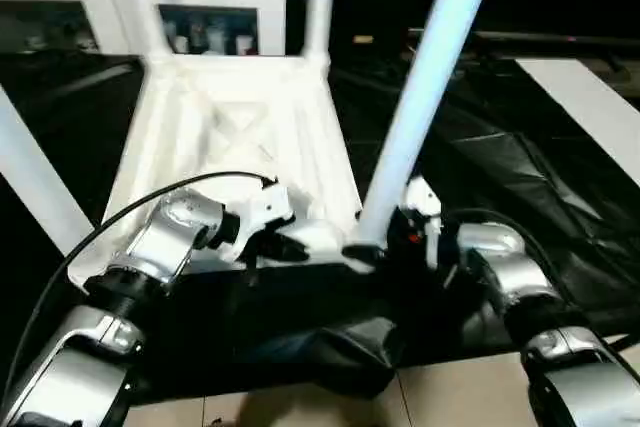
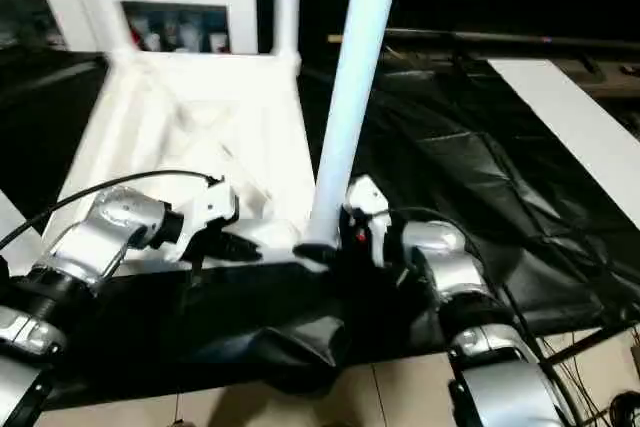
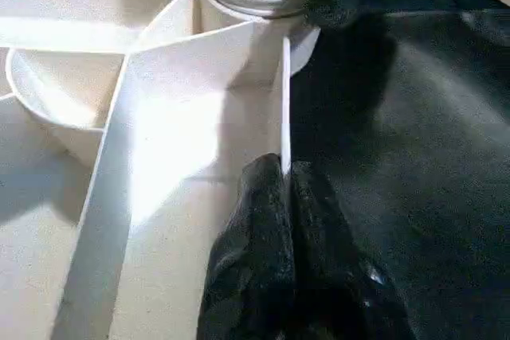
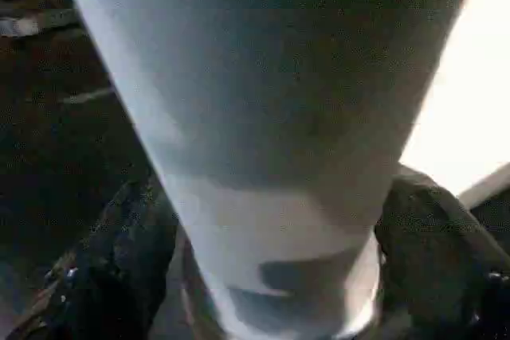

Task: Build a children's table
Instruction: Rotate leg to tighten

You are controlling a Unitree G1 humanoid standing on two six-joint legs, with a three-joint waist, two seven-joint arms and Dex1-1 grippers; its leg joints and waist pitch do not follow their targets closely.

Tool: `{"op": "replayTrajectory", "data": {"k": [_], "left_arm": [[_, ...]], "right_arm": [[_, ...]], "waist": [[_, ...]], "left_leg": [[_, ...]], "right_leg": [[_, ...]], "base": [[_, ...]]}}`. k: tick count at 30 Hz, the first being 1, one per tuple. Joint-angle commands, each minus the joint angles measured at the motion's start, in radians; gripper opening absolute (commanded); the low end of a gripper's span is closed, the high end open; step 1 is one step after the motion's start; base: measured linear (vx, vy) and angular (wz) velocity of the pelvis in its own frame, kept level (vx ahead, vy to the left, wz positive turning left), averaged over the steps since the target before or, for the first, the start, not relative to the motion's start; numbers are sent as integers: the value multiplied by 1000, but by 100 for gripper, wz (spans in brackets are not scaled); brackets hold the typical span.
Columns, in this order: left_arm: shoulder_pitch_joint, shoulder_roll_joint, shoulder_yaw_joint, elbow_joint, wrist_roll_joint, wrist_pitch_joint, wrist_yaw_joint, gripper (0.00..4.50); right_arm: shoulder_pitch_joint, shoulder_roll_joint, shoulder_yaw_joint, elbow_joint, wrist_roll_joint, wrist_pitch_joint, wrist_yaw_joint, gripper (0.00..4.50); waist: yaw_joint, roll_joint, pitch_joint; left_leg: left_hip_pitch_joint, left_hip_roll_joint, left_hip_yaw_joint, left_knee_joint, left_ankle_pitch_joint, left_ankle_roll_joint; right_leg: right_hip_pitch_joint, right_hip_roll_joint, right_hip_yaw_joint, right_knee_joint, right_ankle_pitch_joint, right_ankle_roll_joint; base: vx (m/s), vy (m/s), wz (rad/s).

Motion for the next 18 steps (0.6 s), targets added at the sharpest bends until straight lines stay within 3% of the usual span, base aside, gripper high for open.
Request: {"op": "replayTrajectory", "data": {"k": [1,5,6,11,18], "left_arm": [[25,-12,-50,-17,-10,15,-46,0],[34,-3,-50,-25,-7,13,-50,0],[35,-3,-50,-26,-8,14,-50,0],[44,0,-45,-45,-10,25,-55,0],[49,2,-45,-55,-10,38,-58,0]], "right_arm": [[1,-10,15,-29,2,19,29,374],[1,-15,29,-17,-25,6,36,374],[1,-15,28,-17,-26,6,36,349],[5,-16,25,-34,-18,29,35,317],[5,-18,20,-29,-18,37,27,277]], "waist": [[-2,11,-54],[-4,6,-54],[-4,6,-54],[-5,8,-56],[-6,5,-56]], "left_leg": [[5,14,10,-59,-196,47],[4,11,9,-58,-195,37],[4,11,9,-58,-195,37],[4,11,9,-57,-169,44],[3,9,9,-57,-169,42]], "right_leg": [[58,-58,35,-61,-130,-251],[56,-60,38,-67,-180,-226],[56,-60,38,-67,-180,-226],[56,-57,36,-61,-129,-237],[57,-57,37,-62,-143,-230]], "base": [[0,0,0],[0,0,0],[0,0,0],[0,0,0],[0,0,0]]}}
